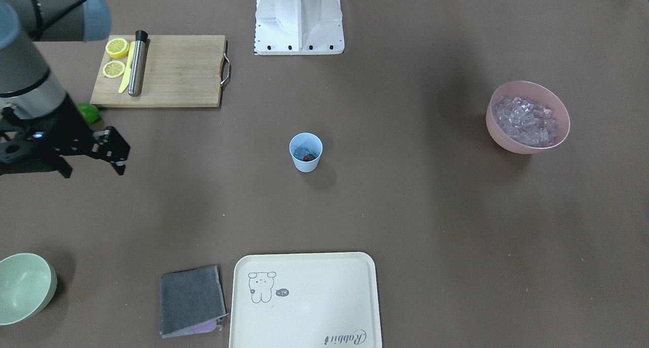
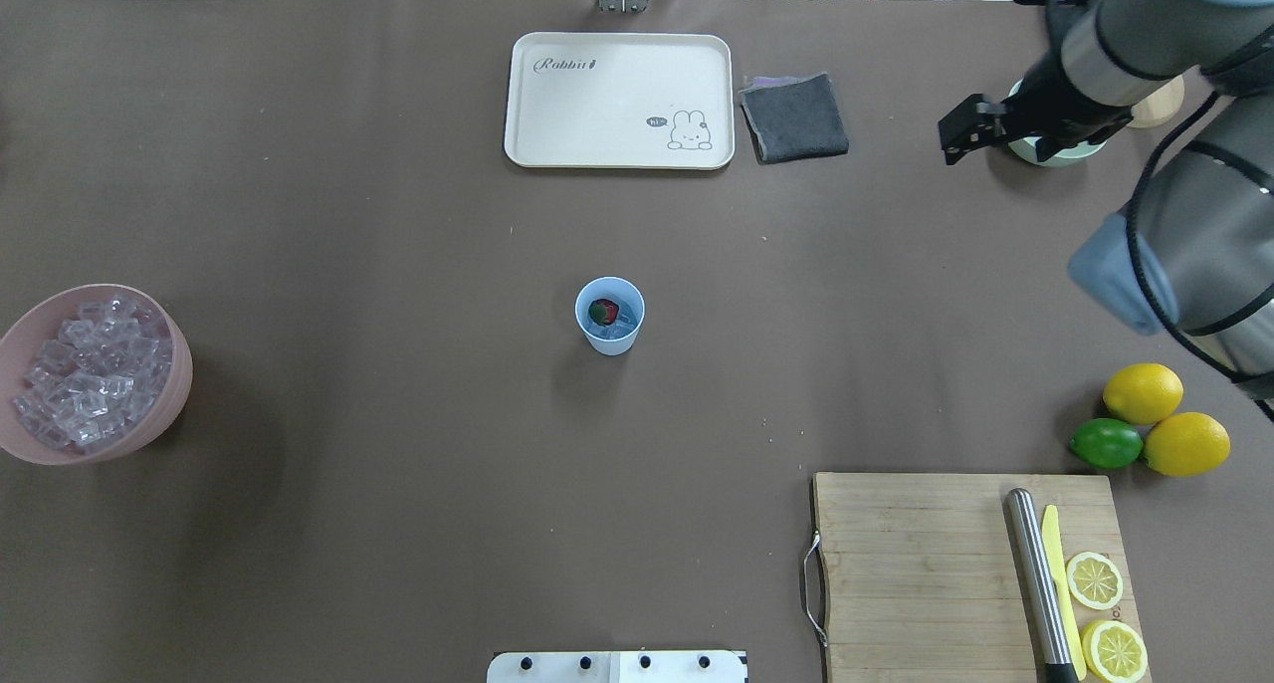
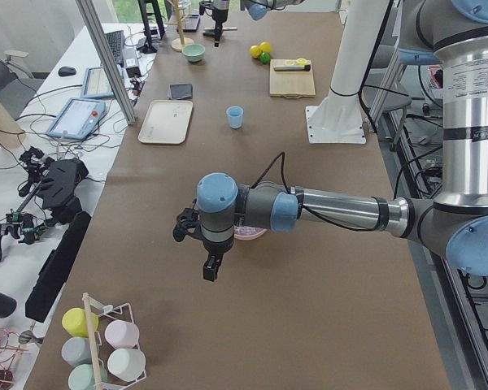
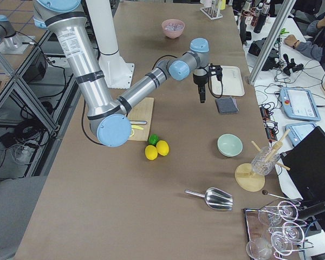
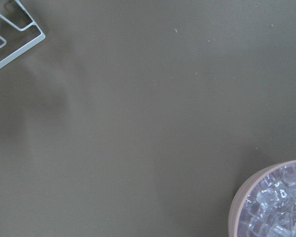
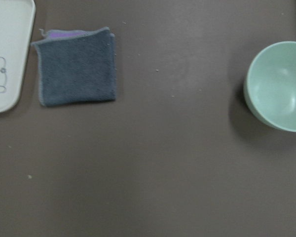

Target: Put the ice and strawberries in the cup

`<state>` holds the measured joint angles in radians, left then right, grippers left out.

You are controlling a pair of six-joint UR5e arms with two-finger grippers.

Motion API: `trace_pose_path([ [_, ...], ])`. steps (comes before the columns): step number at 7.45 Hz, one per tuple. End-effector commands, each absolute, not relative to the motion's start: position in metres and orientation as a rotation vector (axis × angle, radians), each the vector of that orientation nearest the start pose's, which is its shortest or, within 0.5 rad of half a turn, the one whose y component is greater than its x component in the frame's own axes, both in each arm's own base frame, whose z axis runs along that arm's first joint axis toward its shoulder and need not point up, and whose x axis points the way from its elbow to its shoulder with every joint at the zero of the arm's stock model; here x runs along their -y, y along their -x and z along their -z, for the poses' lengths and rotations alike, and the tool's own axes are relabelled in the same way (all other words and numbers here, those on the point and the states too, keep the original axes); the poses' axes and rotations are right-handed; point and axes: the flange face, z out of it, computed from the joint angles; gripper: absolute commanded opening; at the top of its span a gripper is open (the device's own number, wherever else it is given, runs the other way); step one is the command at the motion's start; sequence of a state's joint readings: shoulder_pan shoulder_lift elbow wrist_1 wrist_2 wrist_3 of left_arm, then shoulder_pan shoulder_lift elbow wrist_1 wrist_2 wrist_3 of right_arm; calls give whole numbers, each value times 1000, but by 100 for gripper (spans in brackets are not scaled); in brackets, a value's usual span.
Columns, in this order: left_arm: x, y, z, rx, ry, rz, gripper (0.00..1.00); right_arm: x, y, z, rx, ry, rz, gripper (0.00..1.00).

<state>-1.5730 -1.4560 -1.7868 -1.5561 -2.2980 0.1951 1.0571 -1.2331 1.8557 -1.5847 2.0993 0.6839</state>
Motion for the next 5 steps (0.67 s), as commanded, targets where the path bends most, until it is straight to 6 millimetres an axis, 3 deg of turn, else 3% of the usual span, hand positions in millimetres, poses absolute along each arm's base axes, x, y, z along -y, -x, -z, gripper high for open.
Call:
trace_pose_path([
  [1, 442, 67, -618, -776, -139, -217, 99, 539, 131, -442, 680, -197, 142, 100],
  [2, 440, 67, -614, -817, -157, -219, 99, 520, 97, -484, 647, -165, 142, 100],
  [4, 432, 65, -622, -842, -139, -208, 99, 482, 48, -549, 619, -118, 70, 100],
  [5, 432, 65, -623, -841, -135, -204, 99, 461, 11, -580, 598, -167, 137, 100],
])
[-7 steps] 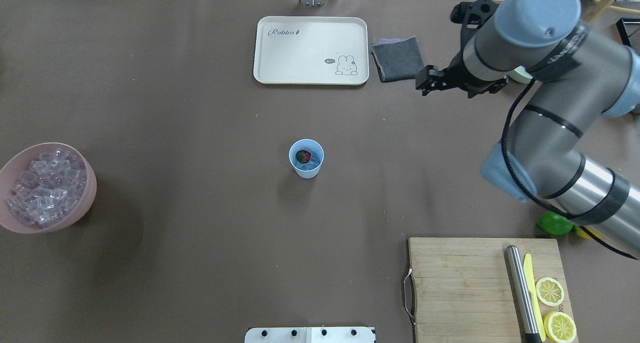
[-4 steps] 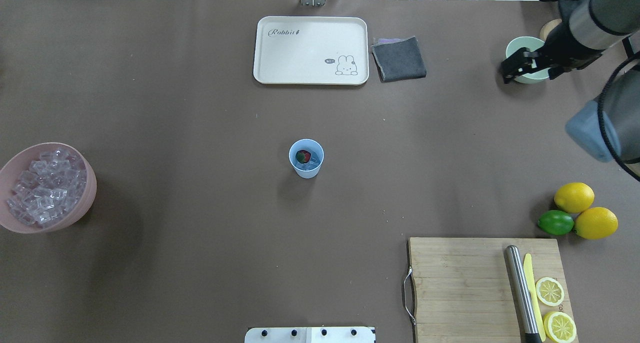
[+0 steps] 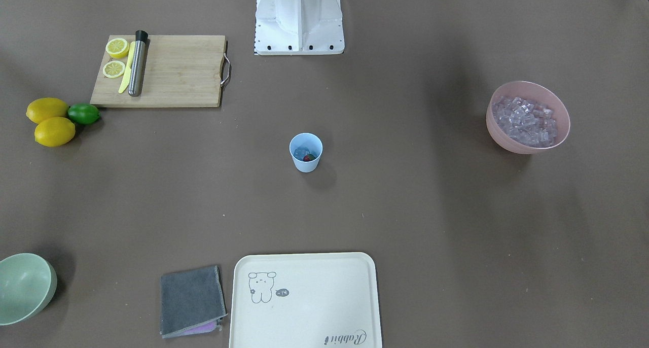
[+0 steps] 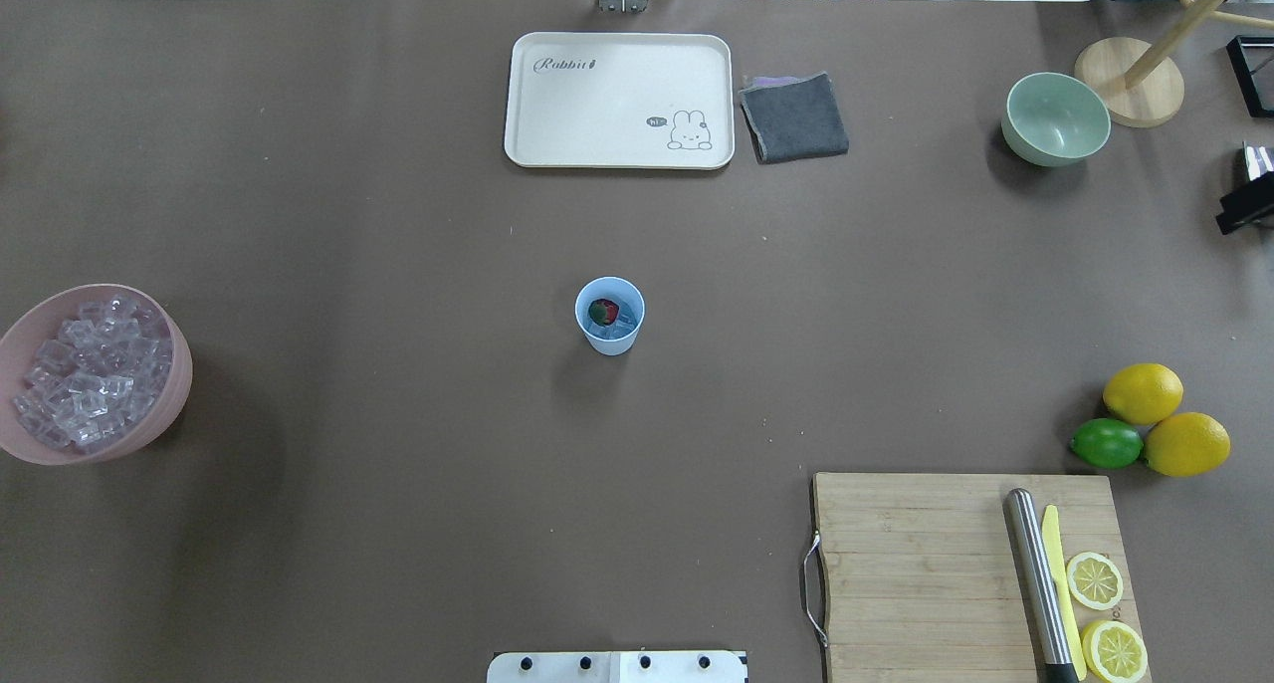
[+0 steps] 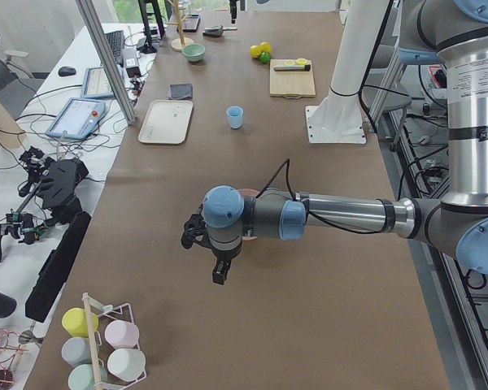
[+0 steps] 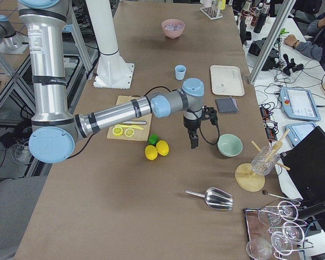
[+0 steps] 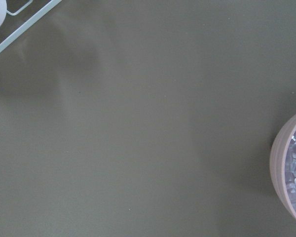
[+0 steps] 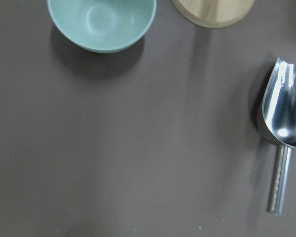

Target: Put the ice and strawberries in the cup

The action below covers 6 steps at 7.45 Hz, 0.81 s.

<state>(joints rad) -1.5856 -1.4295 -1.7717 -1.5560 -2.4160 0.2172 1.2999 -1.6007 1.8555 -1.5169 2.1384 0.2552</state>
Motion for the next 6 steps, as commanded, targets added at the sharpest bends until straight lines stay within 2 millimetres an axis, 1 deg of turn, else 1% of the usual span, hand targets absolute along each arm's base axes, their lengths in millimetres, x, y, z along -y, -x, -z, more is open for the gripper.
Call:
trace_pose_path([
  [1, 432, 65, -624, -843, -134, -204, 99, 446, -28, -600, 586, -204, 151, 100],
  [2, 432, 65, -625, -843, -134, -205, 99, 431, -39, -621, 583, -165, 107, 100],
  [3, 432, 65, -625, -843, -135, -206, 99, 421, -54, -632, 575, -148, 61, 100],
  [4, 432, 65, -626, -843, -134, -206, 99, 418, -65, -641, 580, -145, 33, 100],
  [5, 432, 65, -626, -842, -133, -206, 99, 424, -64, -641, 585, -126, 38, 100],
  [6, 425, 65, -631, -843, -123, -202, 99, 435, -62, -630, 606, -61, 21, 100],
])
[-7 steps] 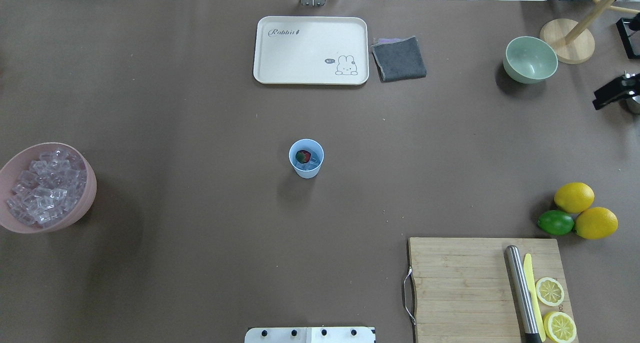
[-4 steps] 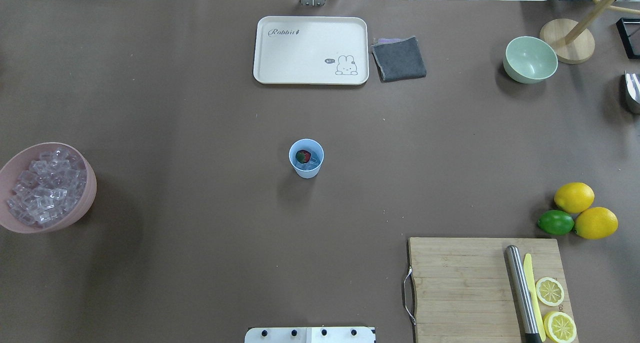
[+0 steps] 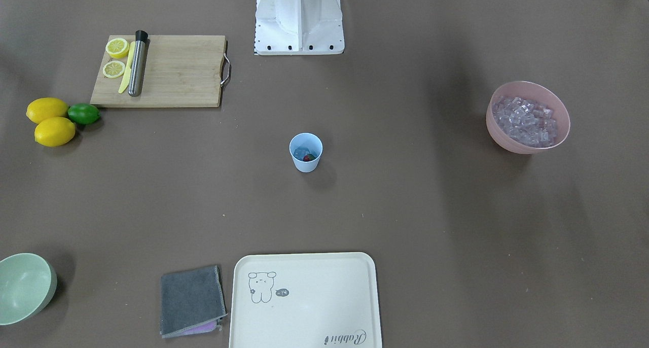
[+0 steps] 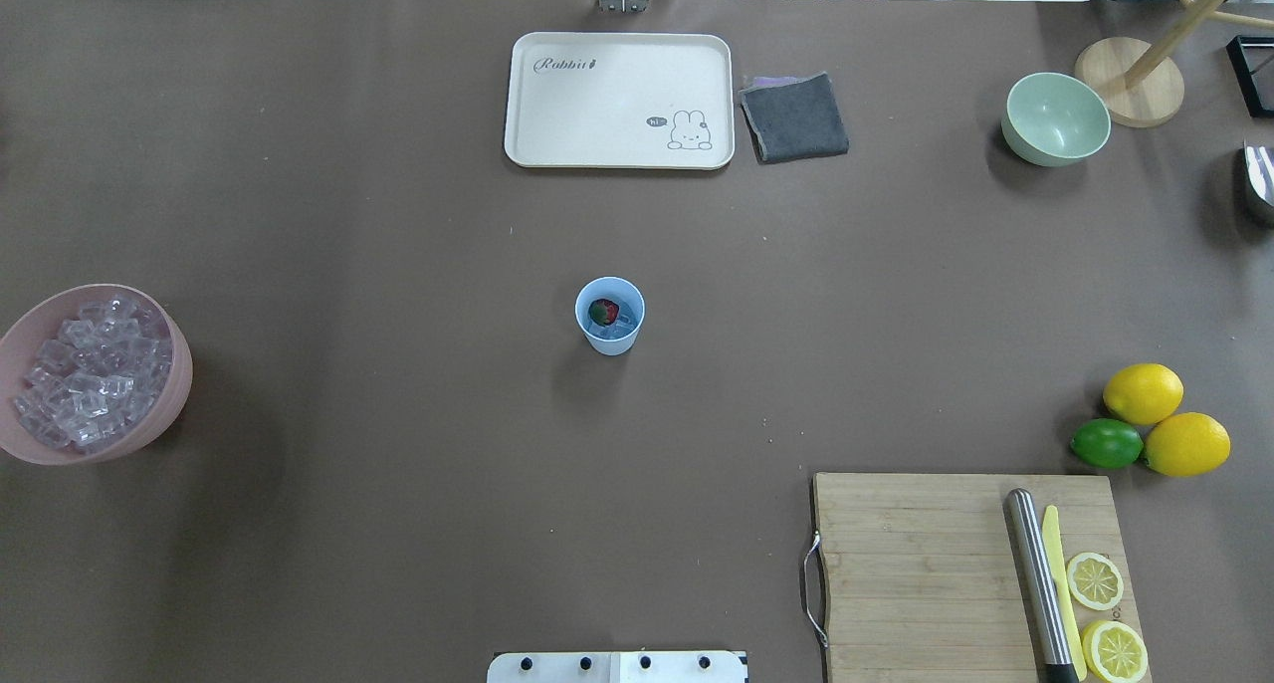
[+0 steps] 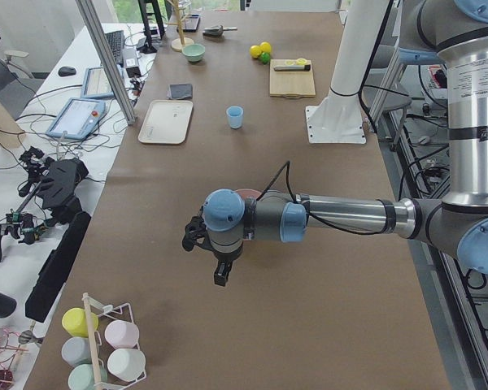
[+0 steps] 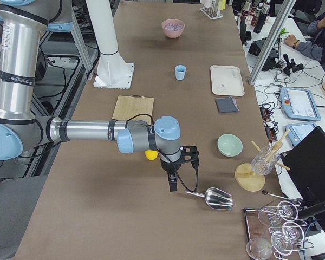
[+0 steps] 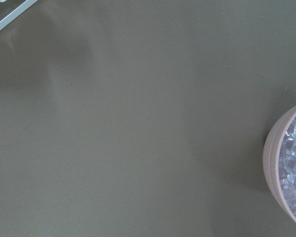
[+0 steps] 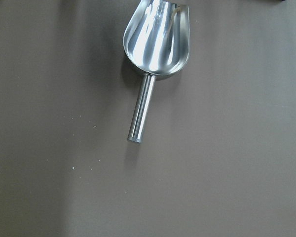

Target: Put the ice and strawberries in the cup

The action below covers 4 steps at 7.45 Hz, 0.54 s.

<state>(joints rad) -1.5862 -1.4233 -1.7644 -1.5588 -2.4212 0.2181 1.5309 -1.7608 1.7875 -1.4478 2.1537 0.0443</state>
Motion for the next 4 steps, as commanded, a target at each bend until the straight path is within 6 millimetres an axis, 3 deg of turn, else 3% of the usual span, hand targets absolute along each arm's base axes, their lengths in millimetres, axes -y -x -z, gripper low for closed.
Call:
trace_pose_path([
  [1, 424, 65, -632, -843, -123, -202, 99, 442, -66, -615, 607, 20, -11, 100],
  [4, 418, 65, -637, -843, -110, -196, 99, 435, -81, -615, 694, 67, -95, 100],
])
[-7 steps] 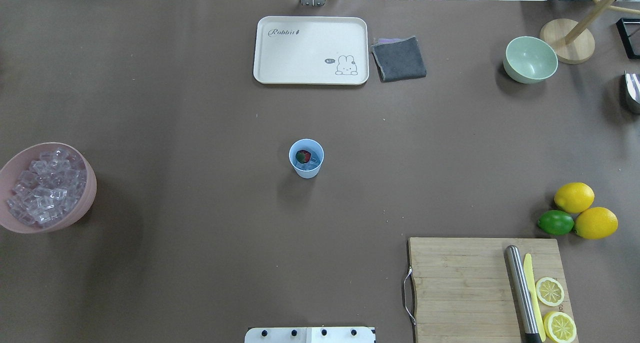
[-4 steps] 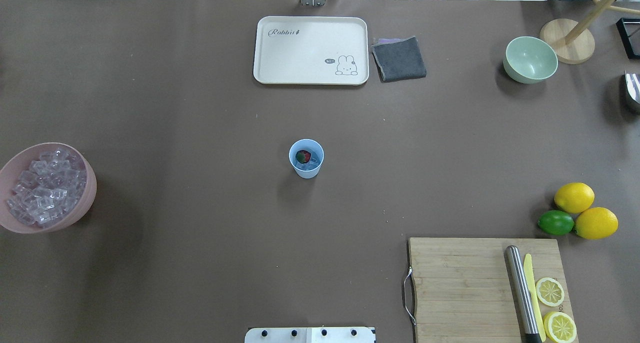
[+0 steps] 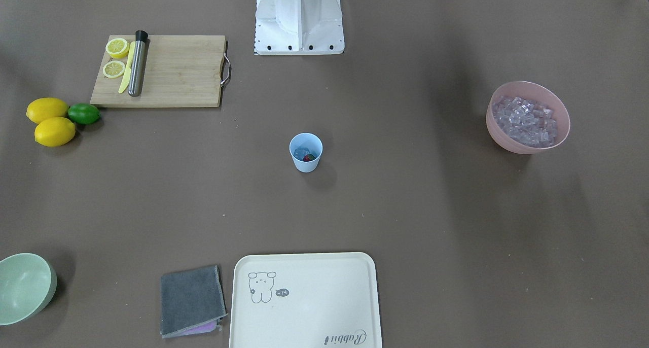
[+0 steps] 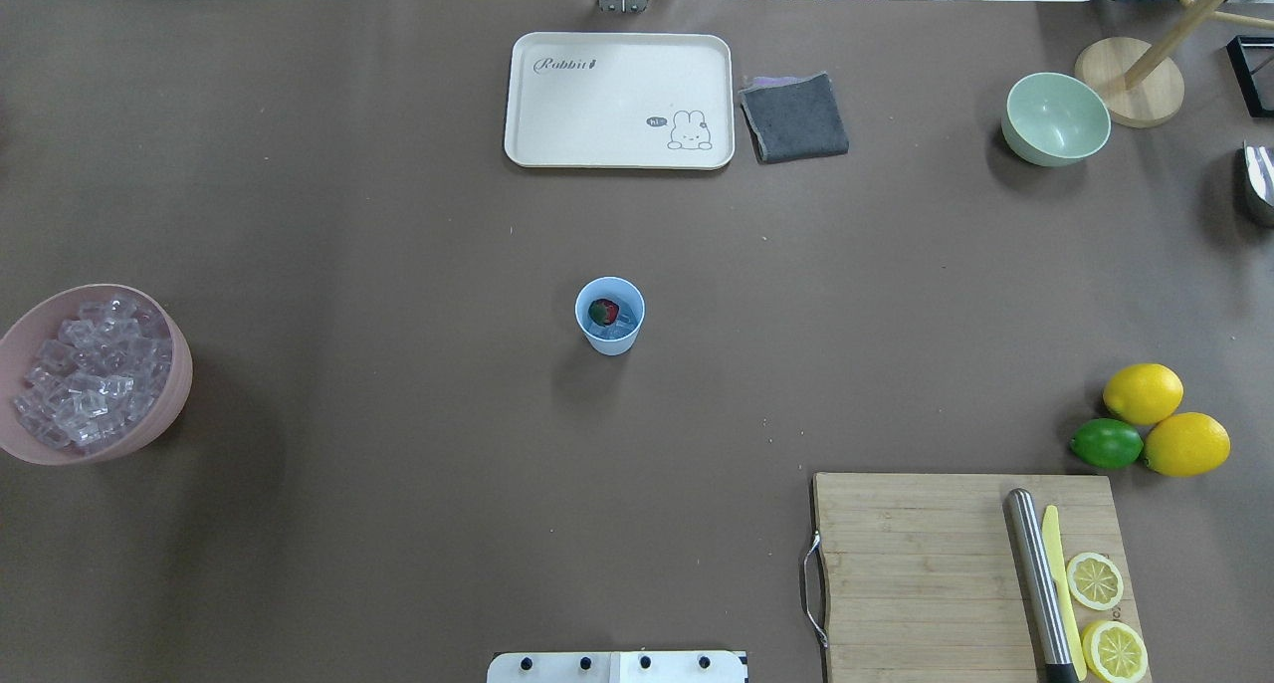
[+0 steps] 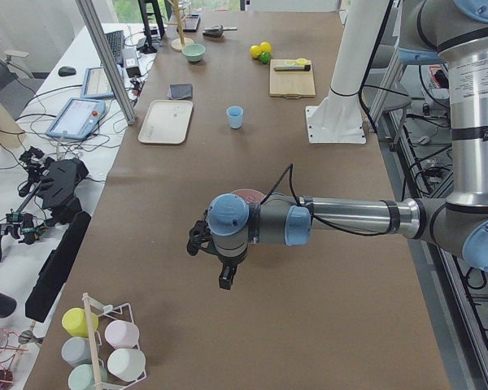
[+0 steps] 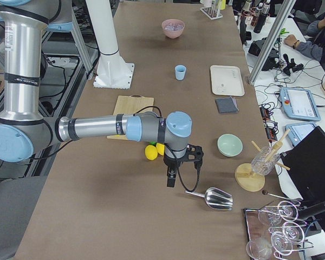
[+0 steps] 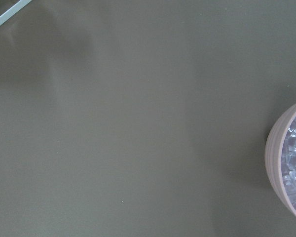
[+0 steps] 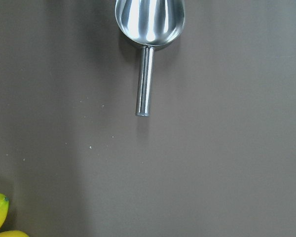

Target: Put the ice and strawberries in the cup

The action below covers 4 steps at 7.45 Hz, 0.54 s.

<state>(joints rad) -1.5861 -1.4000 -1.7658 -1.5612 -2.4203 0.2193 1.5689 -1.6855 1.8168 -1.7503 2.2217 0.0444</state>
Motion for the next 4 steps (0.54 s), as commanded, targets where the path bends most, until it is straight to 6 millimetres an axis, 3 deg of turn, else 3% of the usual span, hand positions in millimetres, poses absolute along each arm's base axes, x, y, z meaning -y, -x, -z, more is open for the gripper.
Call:
trace_pose_path([
  [1, 415, 65, -640, -843, -104, -194, 99, 435, -81, -608, 775, 57, -103, 100],
  [2, 415, 65, -641, -841, -102, -193, 99, 433, -82, -606, 792, 53, -107, 100],
  [4, 415, 65, -640, -837, -104, -194, 99, 417, -85, -625, 744, 86, -114, 100],
])
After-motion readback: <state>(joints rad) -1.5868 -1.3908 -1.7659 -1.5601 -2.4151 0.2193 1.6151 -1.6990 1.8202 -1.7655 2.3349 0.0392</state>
